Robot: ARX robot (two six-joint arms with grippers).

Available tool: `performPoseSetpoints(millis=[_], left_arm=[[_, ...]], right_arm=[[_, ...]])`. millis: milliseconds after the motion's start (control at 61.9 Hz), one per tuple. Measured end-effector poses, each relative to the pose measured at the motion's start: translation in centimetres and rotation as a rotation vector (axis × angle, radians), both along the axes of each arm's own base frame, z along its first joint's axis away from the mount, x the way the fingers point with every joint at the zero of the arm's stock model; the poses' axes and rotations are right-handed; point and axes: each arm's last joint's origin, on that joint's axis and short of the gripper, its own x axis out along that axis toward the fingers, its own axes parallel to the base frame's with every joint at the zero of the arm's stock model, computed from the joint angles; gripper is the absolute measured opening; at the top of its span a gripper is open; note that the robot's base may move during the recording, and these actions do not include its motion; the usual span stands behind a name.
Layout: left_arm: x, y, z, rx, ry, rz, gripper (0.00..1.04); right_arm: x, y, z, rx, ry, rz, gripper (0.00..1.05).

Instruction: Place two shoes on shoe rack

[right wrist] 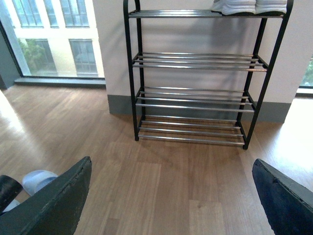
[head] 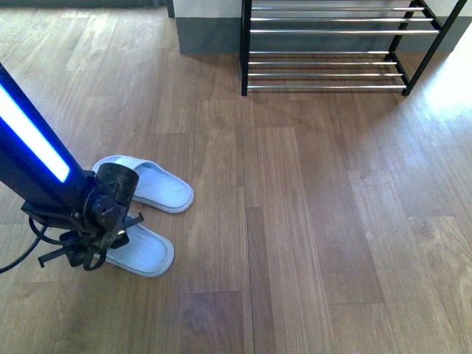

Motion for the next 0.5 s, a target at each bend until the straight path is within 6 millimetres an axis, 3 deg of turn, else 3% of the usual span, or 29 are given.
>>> performPoseSetpoints(millis=[81, 242, 356, 501], left_arm=[[-0.3, 0.1, 0.0, 0.024, 0.002, 0.006, 0.02], [-1.1, 0.3, 1.1, 0.031, 0.011, 0.013, 0.02], [-1.4, 0.4, 4.3, 0.021, -0.021, 0.02, 0.02], [-0.7, 0.6, 11.2, 0.006, -0.186, 0.009, 0.02]], right_arm=[[0.0, 0.0, 0.0, 0.0, 0.0, 0.0, 0.95], [0.0, 0.0, 0.0, 0.0, 0.0, 0.0, 0.95], [0.0, 0.0, 0.0, 0.0, 0.0, 0.0, 0.95], [0.0, 0.0, 0.0, 0.0, 0.0, 0.0, 0.95]])
